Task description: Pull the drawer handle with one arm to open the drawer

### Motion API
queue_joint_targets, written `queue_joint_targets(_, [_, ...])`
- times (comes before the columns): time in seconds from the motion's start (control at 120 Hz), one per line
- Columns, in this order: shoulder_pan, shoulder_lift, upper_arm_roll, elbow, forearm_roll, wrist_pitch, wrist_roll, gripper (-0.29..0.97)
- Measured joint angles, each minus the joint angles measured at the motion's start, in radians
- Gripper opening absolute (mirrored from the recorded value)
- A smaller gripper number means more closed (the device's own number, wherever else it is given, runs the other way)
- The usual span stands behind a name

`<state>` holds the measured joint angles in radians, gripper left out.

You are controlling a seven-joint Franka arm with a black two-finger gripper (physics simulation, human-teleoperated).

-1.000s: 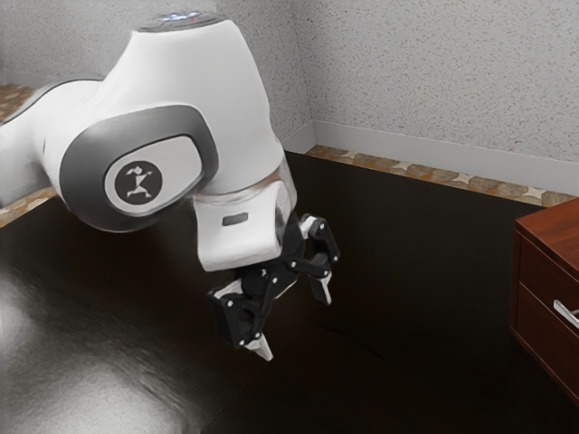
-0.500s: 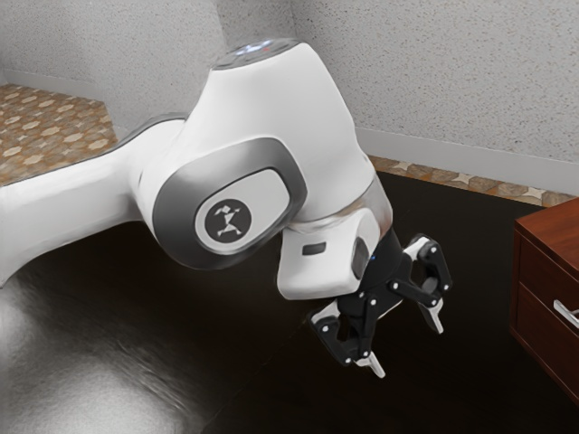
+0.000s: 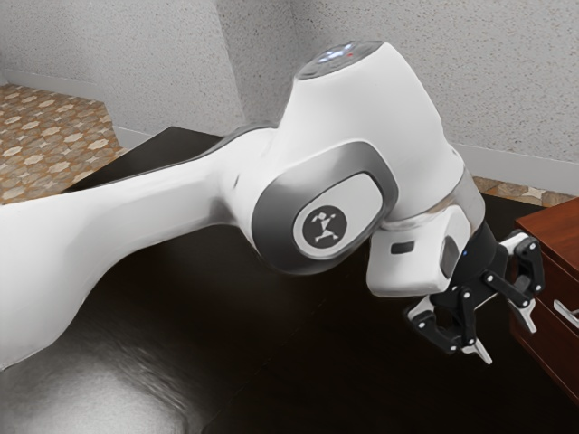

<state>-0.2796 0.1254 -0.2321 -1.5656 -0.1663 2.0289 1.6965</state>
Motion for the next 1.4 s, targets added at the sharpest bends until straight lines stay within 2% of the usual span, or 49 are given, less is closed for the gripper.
queue_joint_targets(0.267, [-0.038, 0.093, 0.0, 0.093, 0.0, 0.044, 0.034, 0.17])
queue_joint_targets(0.675, [-0.068, 0.198, -0.001, 0.189, 0.001, 0.117, 0.081, 0.14])
queue_joint_targets(1.0, [-0.058, 0.246, 0.004, 0.193, 0.0, 0.148, 0.113, 0.12])
queue_joint_targets(1.233, [-0.055, 0.264, 0.007, 0.181, 0.0, 0.157, 0.128, -0.01])
queue_joint_targets(1.4, [-0.054, 0.224, 0.01, 0.132, -0.001, 0.162, 0.136, -0.07])
